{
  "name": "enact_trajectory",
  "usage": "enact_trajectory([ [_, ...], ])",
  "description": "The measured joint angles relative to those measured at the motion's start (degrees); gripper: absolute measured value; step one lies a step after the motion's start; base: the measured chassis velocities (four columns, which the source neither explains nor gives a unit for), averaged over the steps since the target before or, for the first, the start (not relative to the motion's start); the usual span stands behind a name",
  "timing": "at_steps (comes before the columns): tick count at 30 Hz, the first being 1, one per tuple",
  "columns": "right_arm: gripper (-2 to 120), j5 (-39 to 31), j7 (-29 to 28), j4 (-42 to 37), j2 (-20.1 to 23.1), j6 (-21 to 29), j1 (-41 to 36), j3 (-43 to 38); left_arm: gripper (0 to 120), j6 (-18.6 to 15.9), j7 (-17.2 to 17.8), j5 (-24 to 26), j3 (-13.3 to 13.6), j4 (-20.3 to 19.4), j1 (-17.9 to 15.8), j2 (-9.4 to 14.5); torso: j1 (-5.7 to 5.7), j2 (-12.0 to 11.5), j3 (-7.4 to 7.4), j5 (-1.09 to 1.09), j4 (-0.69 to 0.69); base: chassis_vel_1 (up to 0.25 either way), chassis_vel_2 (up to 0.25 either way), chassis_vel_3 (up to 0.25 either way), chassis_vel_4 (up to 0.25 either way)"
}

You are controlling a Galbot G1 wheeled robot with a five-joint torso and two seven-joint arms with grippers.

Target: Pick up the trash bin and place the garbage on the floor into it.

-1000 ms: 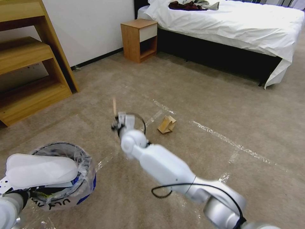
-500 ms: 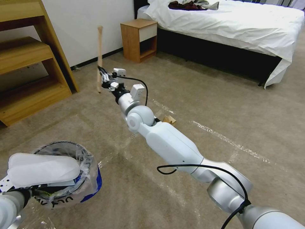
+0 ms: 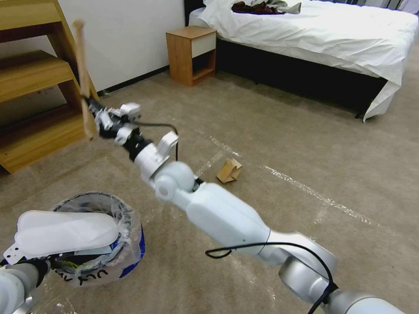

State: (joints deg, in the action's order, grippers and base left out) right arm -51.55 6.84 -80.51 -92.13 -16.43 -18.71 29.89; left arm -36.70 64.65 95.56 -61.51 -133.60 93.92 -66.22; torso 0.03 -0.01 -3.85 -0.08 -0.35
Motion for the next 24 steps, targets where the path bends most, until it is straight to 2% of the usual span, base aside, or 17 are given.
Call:
enact_trajectory([
  [11,0,2.1,2.3,2.5,0.0,-1.1,-1.7,5.2,0,-0.2,0.7,0.9,0.3,0.9,-0.5,0.7,0.0,0.0,0.0,0.0,-0.01,0.0,0.0,0.0,0.0],
  [24,0,12.4,7.0,13.4,0.0,-8.7,-2.9,7.5,0,-0.4,1.0,1.1,0.2,-0.5,0.2,0.7,0.0,0.0,0.0,0.0,0.0,0.0,0.0,0.0,0.0],
])
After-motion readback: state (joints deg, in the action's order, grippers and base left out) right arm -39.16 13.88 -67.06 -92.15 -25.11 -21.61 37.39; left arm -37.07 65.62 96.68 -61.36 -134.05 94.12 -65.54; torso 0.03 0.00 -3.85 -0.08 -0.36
